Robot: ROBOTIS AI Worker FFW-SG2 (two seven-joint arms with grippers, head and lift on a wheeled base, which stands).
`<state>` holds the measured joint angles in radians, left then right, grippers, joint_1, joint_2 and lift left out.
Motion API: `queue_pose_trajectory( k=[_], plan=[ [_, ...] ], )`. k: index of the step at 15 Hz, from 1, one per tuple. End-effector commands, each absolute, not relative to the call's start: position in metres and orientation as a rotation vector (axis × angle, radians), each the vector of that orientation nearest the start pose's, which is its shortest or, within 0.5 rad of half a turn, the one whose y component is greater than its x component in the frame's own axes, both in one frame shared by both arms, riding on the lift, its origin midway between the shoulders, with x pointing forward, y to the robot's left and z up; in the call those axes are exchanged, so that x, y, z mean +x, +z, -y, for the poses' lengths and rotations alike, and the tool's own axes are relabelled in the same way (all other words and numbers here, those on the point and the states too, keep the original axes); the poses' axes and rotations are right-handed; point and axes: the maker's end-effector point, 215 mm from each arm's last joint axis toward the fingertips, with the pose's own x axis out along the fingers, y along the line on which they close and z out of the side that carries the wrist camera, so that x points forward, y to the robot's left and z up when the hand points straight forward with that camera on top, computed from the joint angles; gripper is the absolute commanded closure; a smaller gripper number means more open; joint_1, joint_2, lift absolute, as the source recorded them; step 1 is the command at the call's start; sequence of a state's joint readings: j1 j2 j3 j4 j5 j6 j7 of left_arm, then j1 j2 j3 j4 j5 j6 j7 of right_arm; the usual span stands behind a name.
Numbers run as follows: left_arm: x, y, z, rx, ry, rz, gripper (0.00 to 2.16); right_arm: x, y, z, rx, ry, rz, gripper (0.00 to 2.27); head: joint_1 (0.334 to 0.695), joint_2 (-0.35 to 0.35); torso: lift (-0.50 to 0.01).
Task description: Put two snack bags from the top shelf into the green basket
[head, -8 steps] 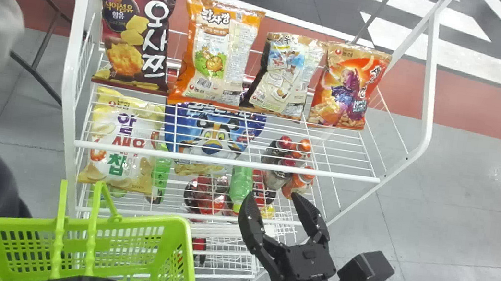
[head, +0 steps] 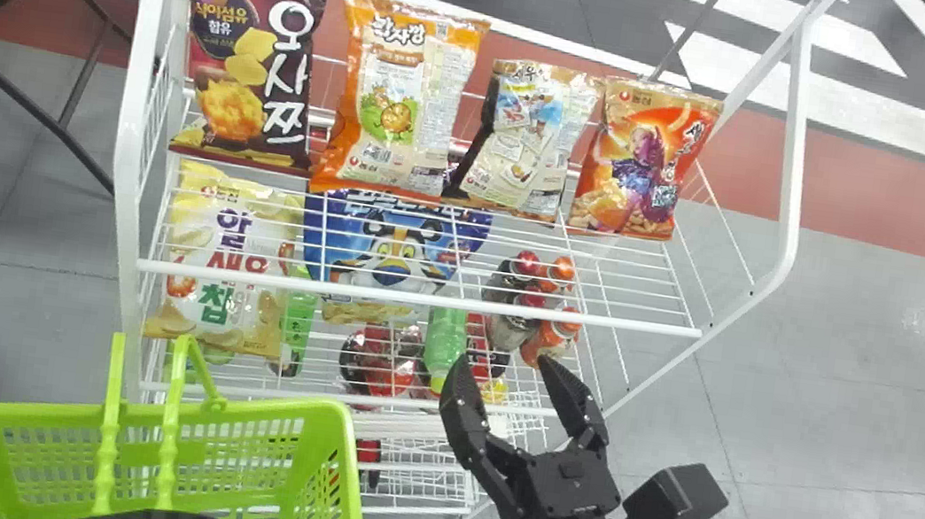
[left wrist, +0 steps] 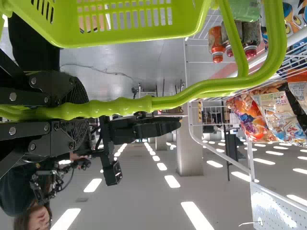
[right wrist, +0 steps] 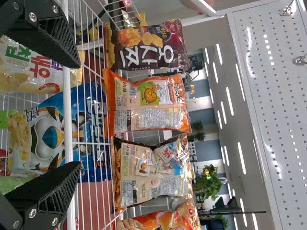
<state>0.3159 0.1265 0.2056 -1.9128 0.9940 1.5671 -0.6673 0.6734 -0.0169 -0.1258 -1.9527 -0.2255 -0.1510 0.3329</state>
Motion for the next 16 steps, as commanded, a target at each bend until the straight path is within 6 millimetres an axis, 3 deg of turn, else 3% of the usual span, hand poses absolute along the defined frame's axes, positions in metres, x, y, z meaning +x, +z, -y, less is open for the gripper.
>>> queue_pose_trajectory(
  k=[1, 6, 10, 16],
  plan=[
    [0.243, -0.401, -0.044, -1.174, -1.052, -1.107, 2.15, 0.371, -0.401, 0.238, 0.154, 0.189, -0.103, 0.09, 0.695, -0.35, -0.001],
    [0.243, -0.402, -0.044, -1.18, -1.053, -1.109, 2.15, 0.376, -0.397, 0.246, 0.147, 0.175, -0.091, 0.09, 0.695, -0.35, -0.001],
    [0.243, -0.402, -0.043, -1.18, -1.056, -1.111, 2.15, 0.4, -0.384, 0.267, 0.131, 0.147, -0.064, 0.09, 0.695, -0.35, -0.001],
    [0.243, -0.399, -0.043, -1.18, -1.06, -1.106, 2.15, 0.463, -0.383, 0.301, 0.136, 0.108, -0.107, 0.09, 0.695, -0.35, -0.001]
  ],
)
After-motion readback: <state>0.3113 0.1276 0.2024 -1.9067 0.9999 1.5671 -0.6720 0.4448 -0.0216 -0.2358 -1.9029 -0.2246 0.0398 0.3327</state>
